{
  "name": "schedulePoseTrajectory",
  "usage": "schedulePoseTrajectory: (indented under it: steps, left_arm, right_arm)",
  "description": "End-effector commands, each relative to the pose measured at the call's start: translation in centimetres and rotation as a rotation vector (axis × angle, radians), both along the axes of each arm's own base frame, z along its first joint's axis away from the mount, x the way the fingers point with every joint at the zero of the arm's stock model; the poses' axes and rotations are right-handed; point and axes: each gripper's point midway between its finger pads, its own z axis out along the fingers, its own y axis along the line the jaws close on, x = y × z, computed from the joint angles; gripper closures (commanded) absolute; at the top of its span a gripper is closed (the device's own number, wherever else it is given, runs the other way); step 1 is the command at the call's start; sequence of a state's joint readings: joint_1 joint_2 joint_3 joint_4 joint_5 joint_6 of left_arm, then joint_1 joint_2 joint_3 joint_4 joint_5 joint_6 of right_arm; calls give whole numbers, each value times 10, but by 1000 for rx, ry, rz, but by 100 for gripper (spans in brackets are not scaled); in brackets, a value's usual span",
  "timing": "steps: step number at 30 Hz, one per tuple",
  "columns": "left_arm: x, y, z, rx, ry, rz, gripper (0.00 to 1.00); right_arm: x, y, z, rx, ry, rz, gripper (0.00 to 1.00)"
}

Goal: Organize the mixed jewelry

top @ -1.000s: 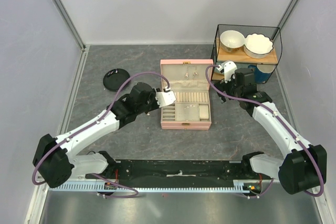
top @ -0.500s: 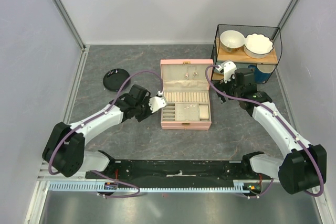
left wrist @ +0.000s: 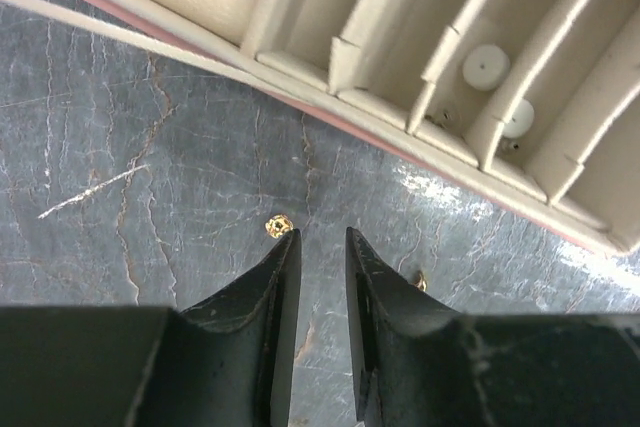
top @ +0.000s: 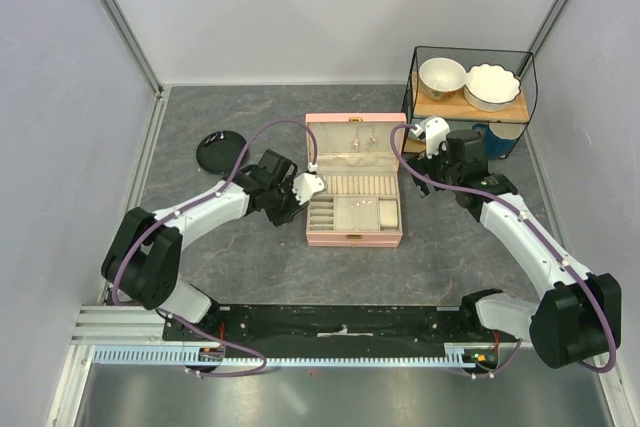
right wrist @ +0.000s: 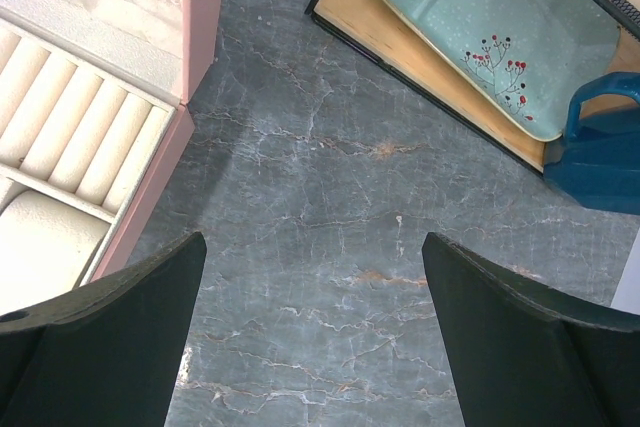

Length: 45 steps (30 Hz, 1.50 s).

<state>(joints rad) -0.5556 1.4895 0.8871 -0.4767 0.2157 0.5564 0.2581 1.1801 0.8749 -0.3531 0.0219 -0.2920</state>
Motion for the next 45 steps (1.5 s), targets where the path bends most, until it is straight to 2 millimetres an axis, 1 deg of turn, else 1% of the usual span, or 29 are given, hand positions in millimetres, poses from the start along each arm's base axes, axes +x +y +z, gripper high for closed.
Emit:
schedulePoseTrajectory:
  steps: [1,8,16,21,32,45]
  left_arm:
    - [6,-5,5,-16,50,85,69]
    - [7,-5,3,1,90,136,69]
    - [11,2,-9,47,91,169,70]
    - [14,3,-15,60,89,174,70]
    - [23,3,-17,69,63,184,71]
    - [27,2,-16,71,55,184,73]
  right_arm:
    - [4,3,5,13,-21,9,2]
    - [4,2,4,11,-19,8,2]
    - [4,2,6,12,-22,5,2]
    - [3,2,5,11,-23,4,2]
    - [3,1,4,9,-18,5,2]
    - [2,1,5,9,-20,5,2]
